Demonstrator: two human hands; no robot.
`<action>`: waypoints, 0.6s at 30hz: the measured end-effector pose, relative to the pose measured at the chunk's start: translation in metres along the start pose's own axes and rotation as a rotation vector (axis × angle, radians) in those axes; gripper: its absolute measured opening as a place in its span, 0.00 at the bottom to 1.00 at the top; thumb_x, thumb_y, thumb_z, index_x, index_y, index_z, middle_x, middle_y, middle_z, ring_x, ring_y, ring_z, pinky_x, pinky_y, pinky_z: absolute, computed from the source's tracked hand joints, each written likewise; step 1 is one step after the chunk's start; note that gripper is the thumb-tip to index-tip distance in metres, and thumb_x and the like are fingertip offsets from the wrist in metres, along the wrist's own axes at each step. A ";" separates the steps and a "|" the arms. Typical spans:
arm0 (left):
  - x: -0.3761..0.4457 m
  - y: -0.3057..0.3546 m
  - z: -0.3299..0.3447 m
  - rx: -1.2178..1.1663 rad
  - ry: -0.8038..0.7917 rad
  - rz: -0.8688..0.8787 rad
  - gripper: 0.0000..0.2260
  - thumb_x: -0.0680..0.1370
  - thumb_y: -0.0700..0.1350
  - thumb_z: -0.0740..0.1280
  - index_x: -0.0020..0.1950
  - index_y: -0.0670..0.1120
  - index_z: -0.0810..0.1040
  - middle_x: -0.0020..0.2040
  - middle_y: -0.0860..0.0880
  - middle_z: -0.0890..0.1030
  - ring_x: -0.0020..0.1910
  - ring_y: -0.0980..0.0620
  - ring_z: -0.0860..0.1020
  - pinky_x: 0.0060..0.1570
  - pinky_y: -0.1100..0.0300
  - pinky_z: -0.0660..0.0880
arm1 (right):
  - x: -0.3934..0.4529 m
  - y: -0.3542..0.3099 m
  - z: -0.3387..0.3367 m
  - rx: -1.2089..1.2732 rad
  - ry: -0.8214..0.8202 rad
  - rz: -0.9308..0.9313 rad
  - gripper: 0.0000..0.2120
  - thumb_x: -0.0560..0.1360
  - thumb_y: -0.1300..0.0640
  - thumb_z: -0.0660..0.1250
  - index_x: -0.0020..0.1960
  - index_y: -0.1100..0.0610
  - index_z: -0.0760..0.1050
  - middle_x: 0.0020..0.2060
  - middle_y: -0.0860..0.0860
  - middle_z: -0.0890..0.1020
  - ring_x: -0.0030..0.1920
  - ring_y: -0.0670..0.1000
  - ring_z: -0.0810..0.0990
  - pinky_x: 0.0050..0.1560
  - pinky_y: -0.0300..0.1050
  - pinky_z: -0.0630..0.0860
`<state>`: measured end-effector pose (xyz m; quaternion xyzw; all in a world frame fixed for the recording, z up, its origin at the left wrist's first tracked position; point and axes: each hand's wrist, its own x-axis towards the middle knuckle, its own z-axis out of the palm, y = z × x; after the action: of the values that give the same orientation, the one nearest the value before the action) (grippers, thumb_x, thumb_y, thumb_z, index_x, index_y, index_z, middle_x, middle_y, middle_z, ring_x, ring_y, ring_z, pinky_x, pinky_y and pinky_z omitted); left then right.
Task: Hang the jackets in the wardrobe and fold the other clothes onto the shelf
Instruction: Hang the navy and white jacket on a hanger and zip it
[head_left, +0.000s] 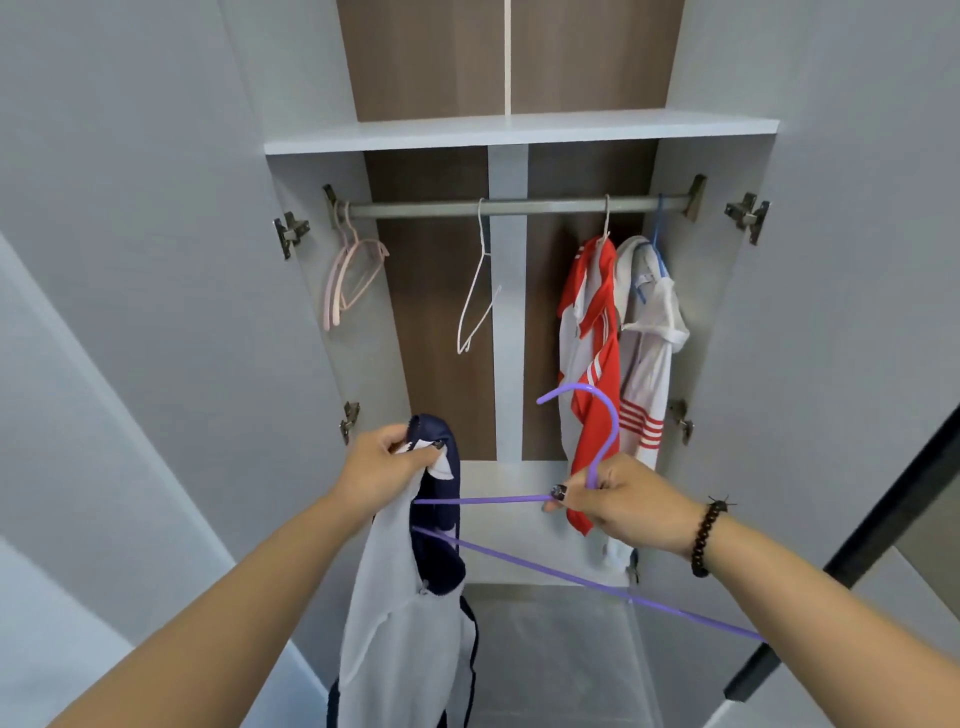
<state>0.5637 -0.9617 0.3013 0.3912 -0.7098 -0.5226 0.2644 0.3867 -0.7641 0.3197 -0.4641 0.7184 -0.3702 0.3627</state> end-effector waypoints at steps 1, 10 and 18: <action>-0.009 0.004 0.007 0.010 -0.019 0.009 0.05 0.74 0.39 0.72 0.46 0.48 0.85 0.42 0.51 0.84 0.42 0.54 0.80 0.43 0.66 0.75 | -0.006 0.002 0.001 0.006 -0.018 0.010 0.19 0.79 0.57 0.61 0.33 0.47 0.83 0.19 0.45 0.63 0.20 0.45 0.58 0.23 0.36 0.60; -0.093 0.053 0.078 -0.174 0.012 0.016 0.13 0.77 0.48 0.70 0.42 0.38 0.77 0.38 0.44 0.77 0.38 0.48 0.75 0.42 0.56 0.71 | -0.067 0.047 0.019 -0.069 0.168 0.113 0.12 0.78 0.58 0.62 0.45 0.62 0.82 0.30 0.51 0.74 0.29 0.48 0.69 0.31 0.35 0.70; -0.148 0.073 0.107 -0.060 0.081 0.042 0.29 0.78 0.47 0.67 0.76 0.55 0.58 0.35 0.53 0.78 0.37 0.53 0.77 0.43 0.58 0.74 | -0.121 0.055 0.004 0.192 0.353 -0.067 0.11 0.75 0.62 0.67 0.40 0.69 0.80 0.21 0.49 0.64 0.21 0.44 0.60 0.24 0.29 0.62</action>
<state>0.5417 -0.7703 0.3417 0.3888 -0.6906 -0.5219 0.3154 0.4050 -0.6358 0.2913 -0.3790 0.7162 -0.5245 0.2614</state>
